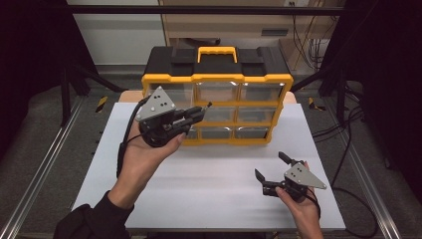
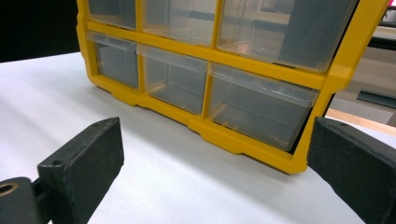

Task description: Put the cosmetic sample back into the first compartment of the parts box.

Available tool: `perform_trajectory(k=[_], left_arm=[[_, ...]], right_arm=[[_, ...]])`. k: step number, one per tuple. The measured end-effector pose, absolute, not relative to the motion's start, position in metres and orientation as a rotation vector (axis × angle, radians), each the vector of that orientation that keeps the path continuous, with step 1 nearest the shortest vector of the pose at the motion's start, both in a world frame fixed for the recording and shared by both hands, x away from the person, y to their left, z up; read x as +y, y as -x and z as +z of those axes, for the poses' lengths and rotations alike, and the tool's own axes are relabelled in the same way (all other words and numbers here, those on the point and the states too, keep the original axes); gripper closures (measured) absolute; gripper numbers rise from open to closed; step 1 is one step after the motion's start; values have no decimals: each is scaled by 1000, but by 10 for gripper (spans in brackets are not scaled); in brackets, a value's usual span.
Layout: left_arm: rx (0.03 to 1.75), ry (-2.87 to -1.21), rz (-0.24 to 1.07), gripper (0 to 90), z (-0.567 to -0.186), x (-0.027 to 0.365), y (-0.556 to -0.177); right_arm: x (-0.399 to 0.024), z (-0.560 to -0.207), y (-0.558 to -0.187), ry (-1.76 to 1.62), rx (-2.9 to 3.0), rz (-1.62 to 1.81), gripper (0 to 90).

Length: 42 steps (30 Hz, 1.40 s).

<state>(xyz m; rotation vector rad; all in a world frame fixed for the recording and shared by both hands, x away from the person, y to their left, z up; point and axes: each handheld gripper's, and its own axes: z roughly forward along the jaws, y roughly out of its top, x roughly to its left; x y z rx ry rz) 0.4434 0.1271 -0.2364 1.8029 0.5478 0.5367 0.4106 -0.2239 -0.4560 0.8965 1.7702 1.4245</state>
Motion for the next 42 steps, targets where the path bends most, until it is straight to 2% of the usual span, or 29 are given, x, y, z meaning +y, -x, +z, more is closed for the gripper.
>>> perform_trajectory(k=[23,42], left_arm=[[595,-1767,658,803,-220,148,-451],[652,-1701,686,804,-214,178,-456]], right_arm=[[-220,-458,-413,-892,1774,1431,23],[-219,-459,-413,-882,1786,1424,21]])
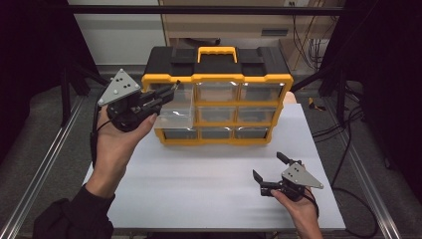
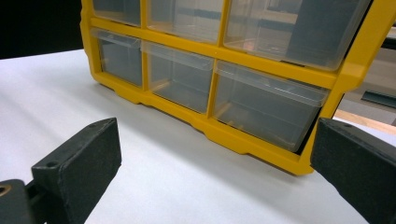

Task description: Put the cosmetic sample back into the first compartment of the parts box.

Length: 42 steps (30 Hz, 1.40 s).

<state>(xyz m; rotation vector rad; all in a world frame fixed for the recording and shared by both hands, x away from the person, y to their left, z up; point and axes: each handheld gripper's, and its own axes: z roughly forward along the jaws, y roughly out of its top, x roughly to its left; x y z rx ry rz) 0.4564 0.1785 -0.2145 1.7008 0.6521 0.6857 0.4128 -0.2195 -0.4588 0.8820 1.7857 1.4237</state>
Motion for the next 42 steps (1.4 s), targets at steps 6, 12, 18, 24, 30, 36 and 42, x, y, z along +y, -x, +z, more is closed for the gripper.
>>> perform_trajectory(k=[6,12,18,24,30,36,42], left_arm=[[672,-1696,700,804,-215,184,-460],[698,-1688,700,803,-217,187,-465],[713,-1701,705,803,-220,187,-467],[723,-1723,715,803,-225,187,-471],[742,-1742,716,803,-228,185,-474],[741,-1751,699,803,-229,182,-477],[768,-1766,728,803,-230,183,-478]], right_arm=[[-218,-460,-413,-881,1798,1423,19],[-218,-459,-412,-874,1791,1426,18],[-219,-459,-412,-874,1791,1425,19],[-219,-459,-412,-875,1789,1426,21],[-220,-458,-412,-879,1781,1429,21],[-219,-459,-412,-880,1786,1432,21],[-219,-458,-412,-882,1782,1435,20]])
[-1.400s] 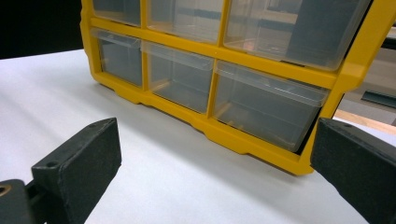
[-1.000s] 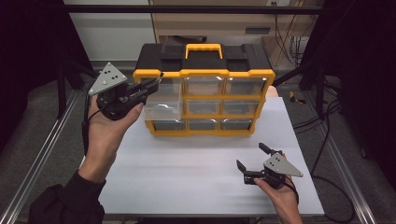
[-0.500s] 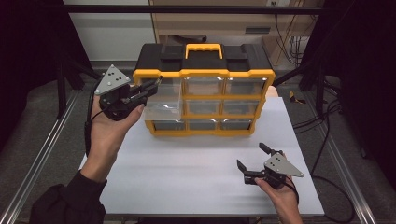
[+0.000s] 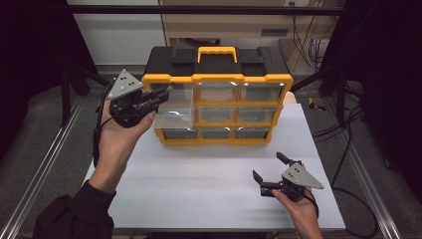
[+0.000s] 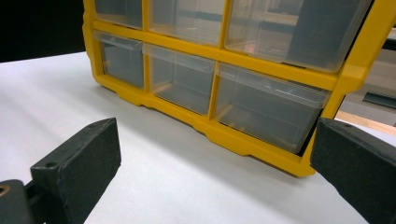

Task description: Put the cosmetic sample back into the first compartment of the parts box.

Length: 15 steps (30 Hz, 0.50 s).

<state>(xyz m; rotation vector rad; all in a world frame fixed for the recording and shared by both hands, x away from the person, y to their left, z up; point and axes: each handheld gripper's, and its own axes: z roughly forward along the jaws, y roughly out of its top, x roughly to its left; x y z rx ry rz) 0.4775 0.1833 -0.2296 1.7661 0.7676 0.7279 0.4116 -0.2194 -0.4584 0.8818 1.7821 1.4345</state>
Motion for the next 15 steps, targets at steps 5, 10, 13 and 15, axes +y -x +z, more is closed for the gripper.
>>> perform_trajectory(k=[5,10,13,15], left_arm=[[774,-1768,720,803,-230,181,-478],[773,-1770,719,802,-230,178,-477],[760,-1759,727,787,-229,177,-477],[733,-1739,753,730,-228,176,-474]], right_arm=[[-219,-458,-411,-879,1782,1435,20],[-219,-458,-411,-883,1780,1436,20],[-219,-458,-411,-882,1780,1435,20],[-219,-458,-411,-881,1781,1438,20]])
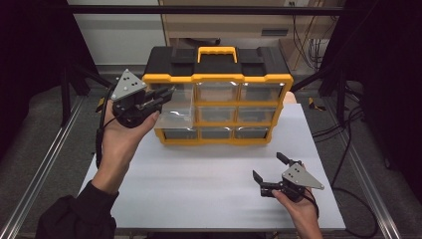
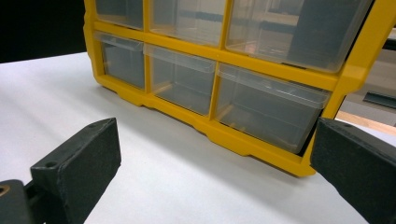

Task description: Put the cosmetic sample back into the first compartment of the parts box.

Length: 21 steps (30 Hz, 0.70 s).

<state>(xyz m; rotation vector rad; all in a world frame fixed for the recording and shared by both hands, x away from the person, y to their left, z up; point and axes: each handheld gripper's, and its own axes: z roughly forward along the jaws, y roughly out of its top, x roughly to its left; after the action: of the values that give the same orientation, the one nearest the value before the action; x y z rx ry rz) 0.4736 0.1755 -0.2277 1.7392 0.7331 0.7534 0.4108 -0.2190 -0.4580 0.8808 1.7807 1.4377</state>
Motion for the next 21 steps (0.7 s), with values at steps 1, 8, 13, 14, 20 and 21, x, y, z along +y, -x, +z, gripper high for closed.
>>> perform_trajectory(k=[1,8,13,14,20,21], left_arm=[[720,-1731,760,677,-227,175,-472],[718,-1669,810,442,-221,173,-458],[705,-1647,839,337,-221,171,-452],[714,-1638,846,265,-222,171,-452],[806,-1551,849,121,-225,177,-448],[809,-1554,849,112,-227,177,-448]], right_arm=[[-219,-458,-411,-881,1782,1439,20],[-219,-458,-411,-887,1781,1437,19],[-219,-458,-410,-885,1775,1437,19],[-219,-458,-410,-886,1778,1437,18],[-220,-458,-409,-880,1782,1436,20],[-220,-458,-408,-880,1784,1433,20]])
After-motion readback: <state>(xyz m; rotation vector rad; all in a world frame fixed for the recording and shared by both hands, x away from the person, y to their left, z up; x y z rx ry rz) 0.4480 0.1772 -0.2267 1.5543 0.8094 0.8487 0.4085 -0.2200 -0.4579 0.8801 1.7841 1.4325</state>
